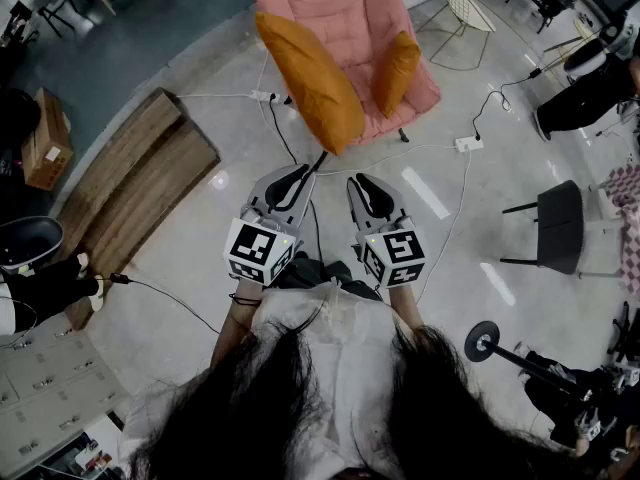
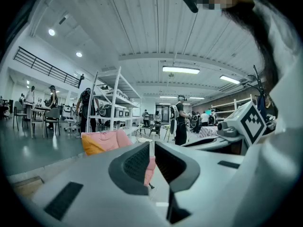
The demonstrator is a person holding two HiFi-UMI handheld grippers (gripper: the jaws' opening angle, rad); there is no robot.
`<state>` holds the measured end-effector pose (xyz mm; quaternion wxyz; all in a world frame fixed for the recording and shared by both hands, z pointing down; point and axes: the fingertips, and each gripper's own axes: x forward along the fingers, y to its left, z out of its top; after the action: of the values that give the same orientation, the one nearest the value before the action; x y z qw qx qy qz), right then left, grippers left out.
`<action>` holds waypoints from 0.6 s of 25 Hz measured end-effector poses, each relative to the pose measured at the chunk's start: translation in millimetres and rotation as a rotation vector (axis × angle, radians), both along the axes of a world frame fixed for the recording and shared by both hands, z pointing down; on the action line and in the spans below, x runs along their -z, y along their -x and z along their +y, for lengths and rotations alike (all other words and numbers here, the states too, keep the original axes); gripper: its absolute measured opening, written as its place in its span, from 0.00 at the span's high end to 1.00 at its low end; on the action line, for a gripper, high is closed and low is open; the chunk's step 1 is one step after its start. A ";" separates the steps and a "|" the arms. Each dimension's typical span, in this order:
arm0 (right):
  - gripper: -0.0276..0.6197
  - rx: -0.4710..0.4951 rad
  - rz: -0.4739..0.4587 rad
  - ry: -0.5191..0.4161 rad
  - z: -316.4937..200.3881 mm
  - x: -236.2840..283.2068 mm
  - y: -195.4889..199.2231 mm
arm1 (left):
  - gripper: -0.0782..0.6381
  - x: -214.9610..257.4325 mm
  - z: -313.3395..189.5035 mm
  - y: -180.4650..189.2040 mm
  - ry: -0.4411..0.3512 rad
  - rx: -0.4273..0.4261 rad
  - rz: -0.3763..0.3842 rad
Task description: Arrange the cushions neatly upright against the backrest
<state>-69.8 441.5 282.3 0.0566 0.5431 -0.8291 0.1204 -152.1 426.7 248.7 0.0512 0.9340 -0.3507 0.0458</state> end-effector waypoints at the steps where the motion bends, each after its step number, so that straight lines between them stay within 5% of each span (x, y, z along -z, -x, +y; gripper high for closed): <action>1: 0.86 0.002 0.003 0.000 -1.1 0.6 1.0 | 0.85 -0.2 -1.3 1.1 0.002 0.003 0.001; 15: 0.85 -0.012 -0.014 -0.030 -22.4 1.6 26.1 | 0.85 -4.2 -29.3 33.7 0.011 0.006 0.010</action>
<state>-95.9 419.1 280.7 0.0421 0.5482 -0.8278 0.1121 -185.8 397.4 253.0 0.0583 0.9328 -0.3530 0.0429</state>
